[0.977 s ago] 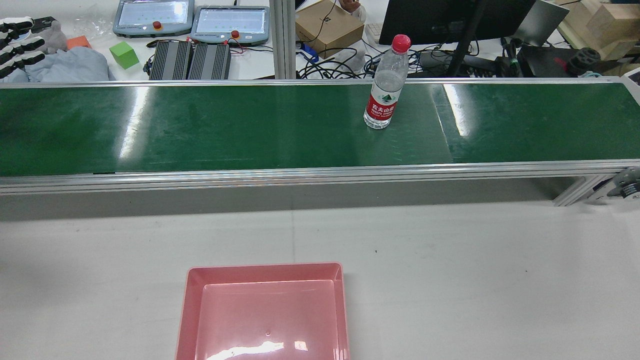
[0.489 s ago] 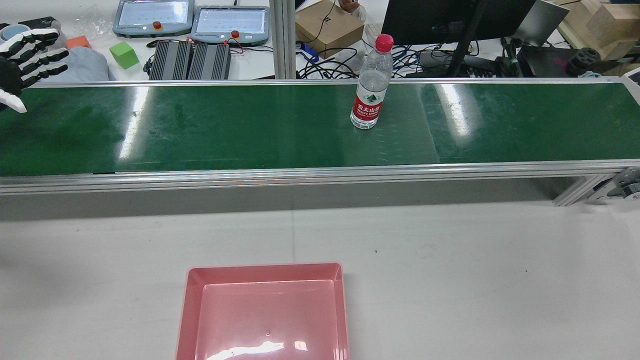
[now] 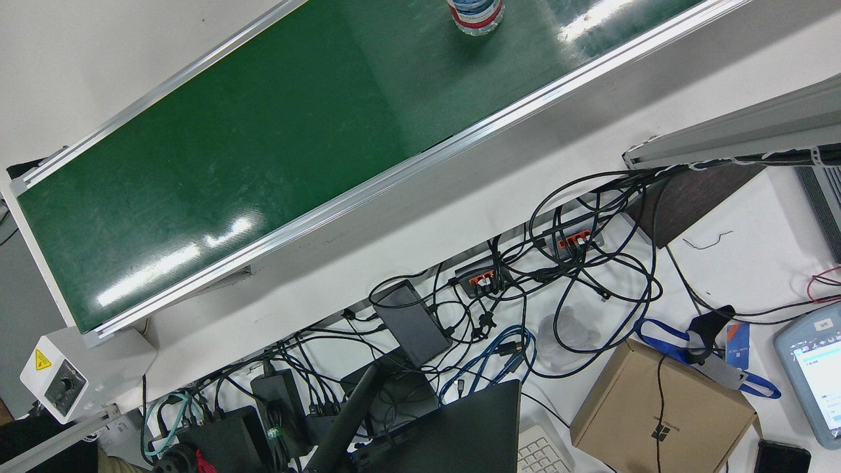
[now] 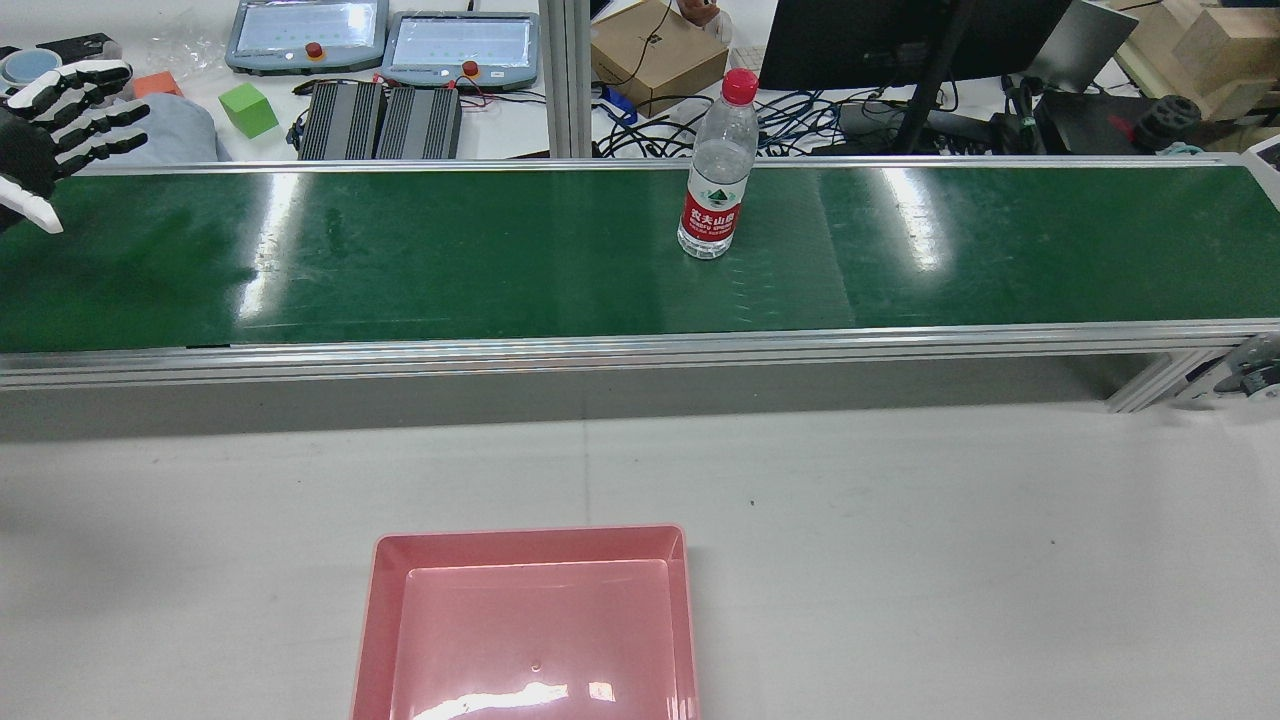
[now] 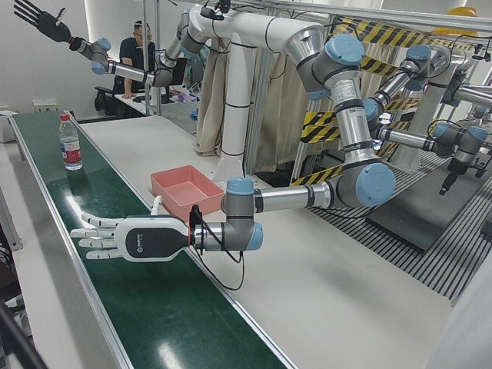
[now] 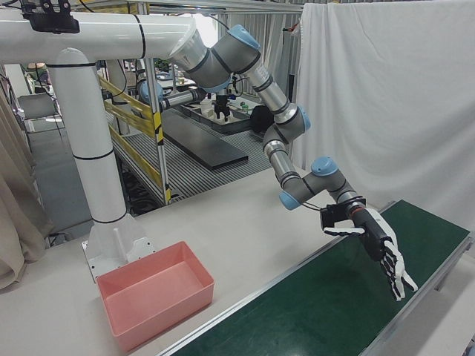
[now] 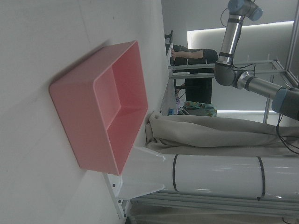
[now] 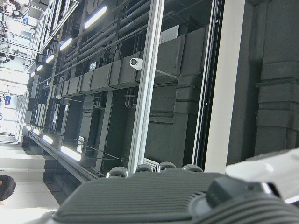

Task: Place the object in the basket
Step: 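Raise the left hand into view beside the conveyor, fingers open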

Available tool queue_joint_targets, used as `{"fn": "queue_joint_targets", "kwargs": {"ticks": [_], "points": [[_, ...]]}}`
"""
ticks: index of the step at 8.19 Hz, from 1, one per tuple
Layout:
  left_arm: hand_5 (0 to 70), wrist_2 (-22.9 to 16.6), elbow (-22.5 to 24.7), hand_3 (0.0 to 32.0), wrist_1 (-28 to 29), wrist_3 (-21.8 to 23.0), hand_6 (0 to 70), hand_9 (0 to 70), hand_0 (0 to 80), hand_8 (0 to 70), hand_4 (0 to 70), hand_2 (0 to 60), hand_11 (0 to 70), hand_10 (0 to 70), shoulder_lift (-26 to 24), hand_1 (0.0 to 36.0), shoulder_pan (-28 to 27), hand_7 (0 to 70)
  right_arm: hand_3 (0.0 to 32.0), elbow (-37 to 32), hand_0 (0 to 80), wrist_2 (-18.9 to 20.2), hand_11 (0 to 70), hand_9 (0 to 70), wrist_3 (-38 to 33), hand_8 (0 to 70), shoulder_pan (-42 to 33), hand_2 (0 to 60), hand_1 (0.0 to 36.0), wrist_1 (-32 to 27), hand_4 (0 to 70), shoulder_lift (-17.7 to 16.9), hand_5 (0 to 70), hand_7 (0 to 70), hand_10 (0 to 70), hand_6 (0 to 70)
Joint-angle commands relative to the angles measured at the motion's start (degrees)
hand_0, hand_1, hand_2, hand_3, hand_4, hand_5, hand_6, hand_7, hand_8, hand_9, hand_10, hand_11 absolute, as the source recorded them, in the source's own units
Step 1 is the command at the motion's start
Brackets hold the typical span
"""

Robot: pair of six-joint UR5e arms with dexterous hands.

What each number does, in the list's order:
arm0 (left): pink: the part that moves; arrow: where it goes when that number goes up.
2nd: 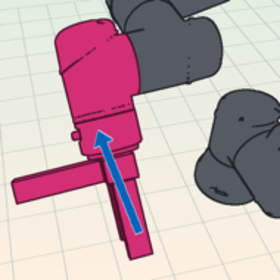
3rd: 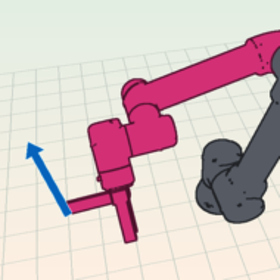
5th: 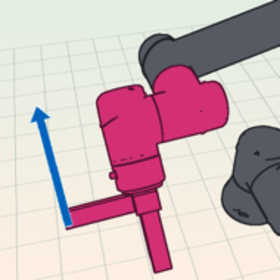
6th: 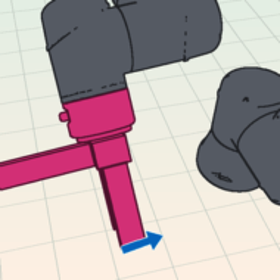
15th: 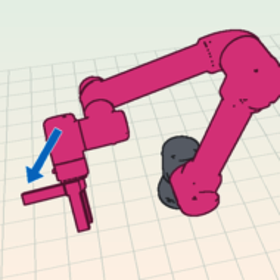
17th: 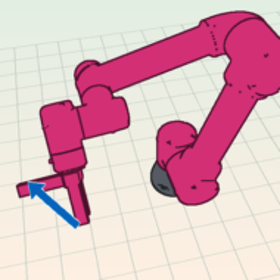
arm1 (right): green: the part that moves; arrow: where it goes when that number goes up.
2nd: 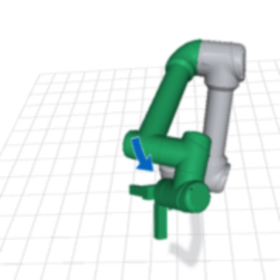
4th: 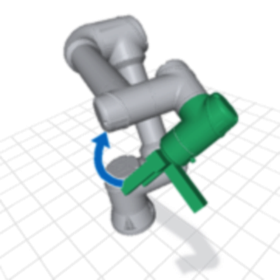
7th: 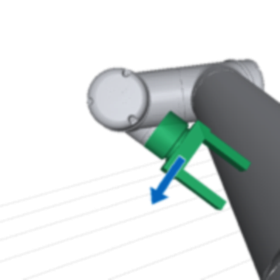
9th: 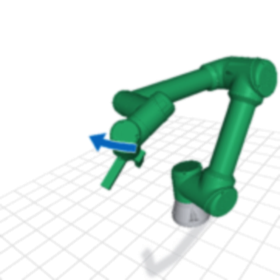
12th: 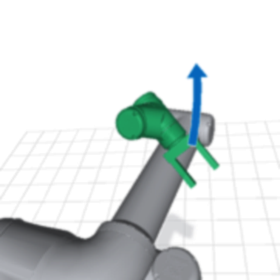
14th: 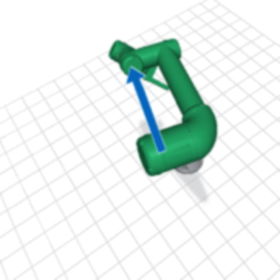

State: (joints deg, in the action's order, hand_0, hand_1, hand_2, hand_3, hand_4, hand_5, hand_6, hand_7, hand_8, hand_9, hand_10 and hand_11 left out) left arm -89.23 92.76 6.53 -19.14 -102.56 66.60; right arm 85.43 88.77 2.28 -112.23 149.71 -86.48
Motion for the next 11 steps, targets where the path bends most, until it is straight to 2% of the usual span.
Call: {"fn": "queue_joint_targets", "kwargs": {"ticks": [1,3,6,7,10,11], "points": [[24.8,-0.1,0.0,7.6,-0.5,0.2,6.0,11.7,57.4,10.9,5.6,0.0,12.6,7.7,0.1,5.3,0.1,2.9,0.0,0.0,0.0,0.0,0.0,0.0,0.0,0.0,0.0,0.0,0.0,0.0,0.0,0.0,0.0,0.0,0.0,0.0],[23.7,0.8,0.1,7.2,-1.0,1.3,6.2,10.8,59.4,10.2,4.9,0.0,13.1,7.9,0.5,6.3,0.2,3.2,0.0,0.0,0.0,0.0,0.0,0.0,0.0,0.0,0.0,0.0,0.0,0.0,0.0,0.0,0.0,0.0,0.0,0.0],[22.3,2.3,0.1,8.6,0.9,1.5,5.5,10.1,58.7,9.8,3.2,0.0,13.4,8.2,0.7,5.8,0.1,2.9,0.0,0.0,0.0,0.0,0.0,0.0,0.0,0.0,0.0,0.0,0.0,0.0,0.0,0.0,0.0,0.0,0.0,0.0],[22.3,5.0,0.0,8.6,2.9,1.5,5.6,10.4,58.4,10.0,2.9,0.0,13.5,8.2,1.6,5.5,-0.2,2.9,0.0,0.0,0.0,0.0,0.0,0.0,0.0,0.0,0.0,0.0,0.0,0.0,0.0,0.0,0.0,0.0,0.0,0.0],[22.8,5.4,0.5,9.2,1.0,1.7,4.5,9.1,57.9,8.1,0.1,0.0,11.4,6.7,1.4,5.1,-0.2,2.0,0.0,0.0,0.0,0.0,0.0,0.0,0.0,0.0,0.0,0.0,0.0,0.1,0.0,0.0,0.0,0.0,0.0,0.0],[23.4,5.5,0.7,8.4,0.2,2.1,4.8,9.8,58.6,8.6,0.7,0.0,11.3,6.6,1.4,6.0,-0.2,2.2,0.0,0.0,0.0,0.0,0.0,0.0,0.0,0.0,0.0,0.0,0.0,0.0,0.0,0.0,0.0,0.0,0.0,0.0]]}}
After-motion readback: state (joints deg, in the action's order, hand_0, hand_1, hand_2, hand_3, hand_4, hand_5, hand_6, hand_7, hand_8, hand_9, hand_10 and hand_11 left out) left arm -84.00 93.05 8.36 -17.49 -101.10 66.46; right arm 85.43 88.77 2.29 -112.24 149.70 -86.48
